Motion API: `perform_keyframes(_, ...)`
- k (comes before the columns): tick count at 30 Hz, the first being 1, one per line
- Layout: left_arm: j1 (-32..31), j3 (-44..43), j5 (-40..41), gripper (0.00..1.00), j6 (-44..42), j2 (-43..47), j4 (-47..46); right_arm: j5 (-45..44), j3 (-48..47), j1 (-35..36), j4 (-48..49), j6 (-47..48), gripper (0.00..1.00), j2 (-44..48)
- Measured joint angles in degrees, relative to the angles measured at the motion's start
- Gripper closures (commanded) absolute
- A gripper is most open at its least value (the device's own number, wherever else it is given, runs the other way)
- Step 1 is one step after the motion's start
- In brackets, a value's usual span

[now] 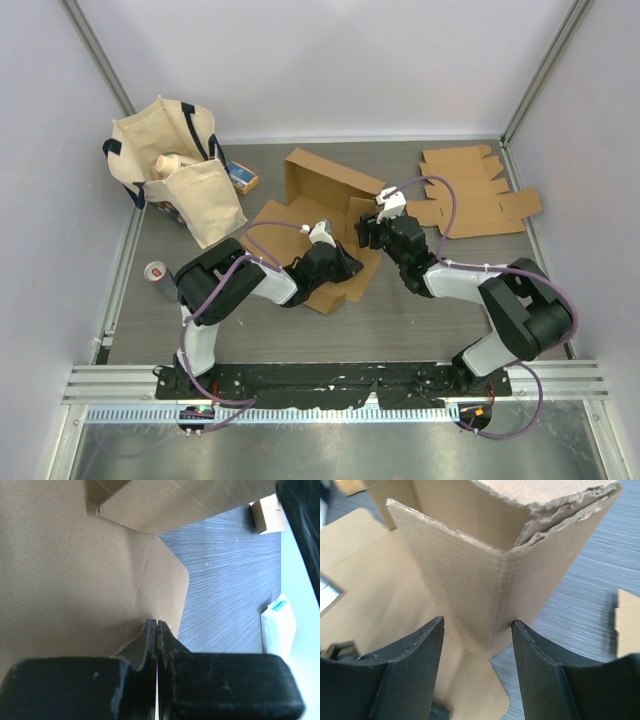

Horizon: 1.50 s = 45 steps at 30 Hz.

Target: Fold the paper box

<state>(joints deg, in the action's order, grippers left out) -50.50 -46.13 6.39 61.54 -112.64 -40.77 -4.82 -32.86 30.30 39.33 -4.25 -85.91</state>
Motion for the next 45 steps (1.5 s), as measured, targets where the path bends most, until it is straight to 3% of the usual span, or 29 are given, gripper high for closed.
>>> perform_keyframes(8, 0.0, 0.0, 0.02, 1.0, -0.02, 0.0, -0.02, -21.24, -3.13, 4.33, 4.46, 0.63, 0.42, -6.12)
perform_keyframes(11, 0.0, 0.02, 0.09, 1.0, -0.07, 0.0, -0.07, -26.01, -3.98, 5.2, 6.82, 0.96, 0.51, -8.28)
perform_keyframes(15, 0.0, 0.11, 0.44, 1.0, -0.5, 0.04, -0.15, -30.38, -4.02, 6.47, 10.67, 1.97, 0.81, -10.4)
perform_keyframes(18, 0.0, 0.59, 1.33, 0.92, -1.55, 0.7, -0.11, -32.44, -4.02, 6.84, 12.98, 2.27, 0.89, -11.63)
perform_keyframes(20, 0.0, 1.46, 1.6, 0.77, -2.49, 1.62, -0.04, -33.07, -4.0, 6.97, 14.8, 2.6, 0.92, -12.35)
perform_keyframes(22, 0.0, 3.8, 1.75, 0.61, -4.37, 3.74, -0.44, -32.33, -3.58, 6.99, 17.14, 3.69, 0.96, -12.48)
perform_keyframes(28, -0.09, 13.88, 8.37, 0.46, -13.53, 22.47, 2.16, -24.52, -0.55, 6.38, 20.74, 8.63, 0.98, -11.34)
perform_keyframes(33, -0.09, 17.62, 25.29, 0.34, -19.74, 44.02, 7.78, -15.52, 0.33, 4.68, 17.86, 9.66, 0.98, -6.97)
perform_keyframes(36, 0.68, 20.87, 35.78, 0.32, -21.68, 52.5, 11.06, -10.32, 0.63, 2.99, 14.56, 9.68, 0.98, -4.15)
perform_keyframes(40, 2.29, 24.76, 41.79, 0.31, -24.48, 55.82, 14.1, -4.26, 0.63, 0.79, 10.32, 8.61, 0.98, -2.19)
perform_keyframes(45, 2.43, 28.33, 43.15, 0.29, -27.8, 54.9, 13.99, 0.09, 0.63, -1.2, 7.28, 7.1, 0.98, -1.73)
